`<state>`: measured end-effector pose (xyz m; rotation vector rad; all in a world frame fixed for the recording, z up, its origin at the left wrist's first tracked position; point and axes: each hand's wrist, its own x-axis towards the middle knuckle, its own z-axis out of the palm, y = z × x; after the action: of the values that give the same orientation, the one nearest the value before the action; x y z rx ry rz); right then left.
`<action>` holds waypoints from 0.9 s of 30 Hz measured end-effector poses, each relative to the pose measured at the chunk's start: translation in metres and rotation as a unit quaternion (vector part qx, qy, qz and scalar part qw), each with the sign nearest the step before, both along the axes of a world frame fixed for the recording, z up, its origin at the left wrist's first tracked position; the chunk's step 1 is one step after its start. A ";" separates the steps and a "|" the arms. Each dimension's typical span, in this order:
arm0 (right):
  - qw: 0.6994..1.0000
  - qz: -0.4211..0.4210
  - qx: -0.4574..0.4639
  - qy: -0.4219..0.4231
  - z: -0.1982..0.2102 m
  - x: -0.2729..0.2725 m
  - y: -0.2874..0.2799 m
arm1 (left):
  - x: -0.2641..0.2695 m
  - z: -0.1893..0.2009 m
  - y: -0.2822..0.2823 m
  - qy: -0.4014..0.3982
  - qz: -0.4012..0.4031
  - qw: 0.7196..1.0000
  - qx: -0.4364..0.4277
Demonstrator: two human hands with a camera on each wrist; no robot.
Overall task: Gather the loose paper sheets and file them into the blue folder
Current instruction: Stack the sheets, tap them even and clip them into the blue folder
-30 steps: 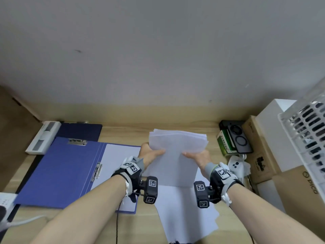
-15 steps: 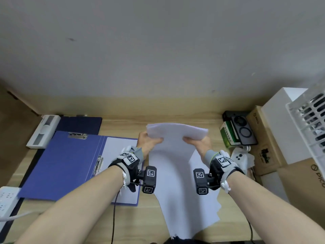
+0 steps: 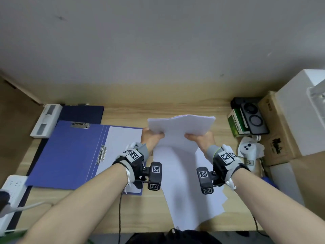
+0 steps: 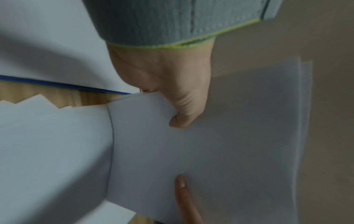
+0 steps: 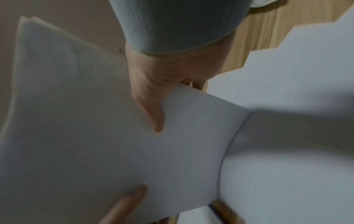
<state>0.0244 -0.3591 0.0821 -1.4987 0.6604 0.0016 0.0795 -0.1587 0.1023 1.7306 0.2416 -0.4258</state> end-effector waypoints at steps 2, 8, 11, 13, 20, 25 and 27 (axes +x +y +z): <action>1.000 -0.016 0.004 -0.013 0.004 0.004 -0.002 | 0.001 0.004 -0.003 -0.008 0.008 1.000 -0.007; 1.000 0.001 -0.004 0.007 -0.014 -0.003 -0.002 | -0.004 -0.015 0.006 0.006 -0.017 1.000 0.025; 0.999 0.015 -0.011 0.040 -0.026 -0.010 0.001 | -0.009 -0.026 0.009 0.022 -0.010 0.999 0.029; 0.999 0.009 -0.013 0.034 -0.025 -0.009 0.001 | -0.008 -0.022 0.008 0.021 0.003 1.000 0.004; 0.999 -0.042 -0.003 0.017 -0.012 -0.012 -0.010 | -0.010 -0.017 0.015 0.033 -0.070 0.997 -0.016; 0.990 -0.007 -0.063 0.129 -0.043 -0.044 -0.023 | -0.037 -0.061 0.032 0.101 -0.208 0.965 0.120; 0.976 0.029 -0.093 0.194 -0.058 -0.063 -0.027 | -0.052 -0.079 0.042 0.142 -0.246 0.942 0.177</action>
<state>-0.0390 -0.3862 0.0244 -1.7155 0.9502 0.2904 0.0272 -0.1167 0.0237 2.0816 0.0879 -1.0571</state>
